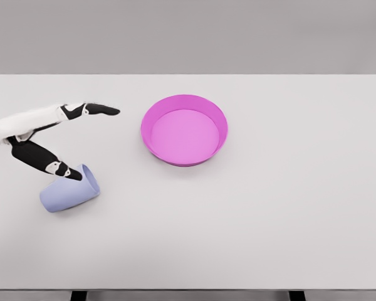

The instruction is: Flip the cup with left arm and place it on the plate

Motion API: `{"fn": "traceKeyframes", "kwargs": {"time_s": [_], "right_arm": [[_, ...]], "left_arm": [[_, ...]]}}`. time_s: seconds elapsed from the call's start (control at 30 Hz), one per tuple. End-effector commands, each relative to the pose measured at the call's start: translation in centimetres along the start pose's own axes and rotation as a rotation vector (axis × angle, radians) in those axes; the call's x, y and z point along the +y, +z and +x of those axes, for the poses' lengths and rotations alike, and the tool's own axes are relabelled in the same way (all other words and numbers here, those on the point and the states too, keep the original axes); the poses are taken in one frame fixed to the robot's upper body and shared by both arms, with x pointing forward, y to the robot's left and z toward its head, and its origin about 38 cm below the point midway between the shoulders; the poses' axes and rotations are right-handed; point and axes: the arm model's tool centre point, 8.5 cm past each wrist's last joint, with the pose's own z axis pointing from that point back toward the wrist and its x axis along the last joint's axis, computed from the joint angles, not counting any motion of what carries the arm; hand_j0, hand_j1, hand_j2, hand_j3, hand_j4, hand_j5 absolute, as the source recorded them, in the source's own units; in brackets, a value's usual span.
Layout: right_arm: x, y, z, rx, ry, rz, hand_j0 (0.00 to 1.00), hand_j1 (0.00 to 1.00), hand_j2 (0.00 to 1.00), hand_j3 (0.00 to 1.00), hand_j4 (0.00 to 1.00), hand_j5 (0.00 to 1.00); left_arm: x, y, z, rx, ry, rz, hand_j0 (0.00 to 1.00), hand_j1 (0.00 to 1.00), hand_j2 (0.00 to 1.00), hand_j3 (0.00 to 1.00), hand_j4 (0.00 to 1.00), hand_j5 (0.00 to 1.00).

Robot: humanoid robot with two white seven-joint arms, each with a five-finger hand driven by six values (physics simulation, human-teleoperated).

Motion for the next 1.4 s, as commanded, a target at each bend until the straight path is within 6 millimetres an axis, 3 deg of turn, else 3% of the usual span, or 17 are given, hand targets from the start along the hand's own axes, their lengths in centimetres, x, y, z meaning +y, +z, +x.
{"fn": "traceKeyframes", "kwargs": {"time_s": [0.0,0.13,0.2,0.33,0.5,0.83,1.37], "right_arm": [[0.0,0.0,0.0,0.0,0.0,0.0,1.0,1.0,1.0,1.0,1.0,1.0],[0.0,0.0,0.0,0.0,0.0,0.0,1.0,1.0,1.0,1.0,1.0,1.0],[0.0,0.0,0.0,0.0,0.0,0.0,1.0,1.0,1.0,1.0,1.0,1.0],[0.0,0.0,0.0,0.0,0.0,0.0,1.0,1.0,1.0,1.0,1.0,1.0],[0.0,0.0,0.0,0.0,0.0,0.0,1.0,1.0,1.0,1.0,1.0,1.0],[0.0,0.0,0.0,0.0,0.0,0.0,1.0,1.0,1.0,1.0,1.0,1.0],[0.0,0.0,0.0,0.0,0.0,0.0,1.0,1.0,1.0,1.0,1.0,1.0]], "left_arm": [[0.4,0.0,0.1,-0.019,0.046,0.037,1.0,1.0,1.0,1.0,1.0,1.0],[0.1,-0.2,-0.1,-0.031,0.069,0.065,1.0,1.0,1.0,1.0,1.0,1.0],[-1.0,0.1,-0.8,-0.006,0.102,0.071,1.0,1.0,1.0,1.0,1.0,1.0],[-2.3,0.9,-3.5,0.238,0.206,0.028,1.0,1.0,1.0,1.0,1.0,1.0],[-3.6,1.1,-4.7,0.317,0.244,0.003,1.0,1.0,1.0,1.0,1.0,1.0],[-0.3,2.0,-2.8,0.243,0.03,0.124,1.0,1.0,1.0,1.0,1.0,1.0],[-5.3,2.4,-3.6,0.154,0.06,0.077,1.0,1.0,1.0,1.0,1.0,1.0]]}}
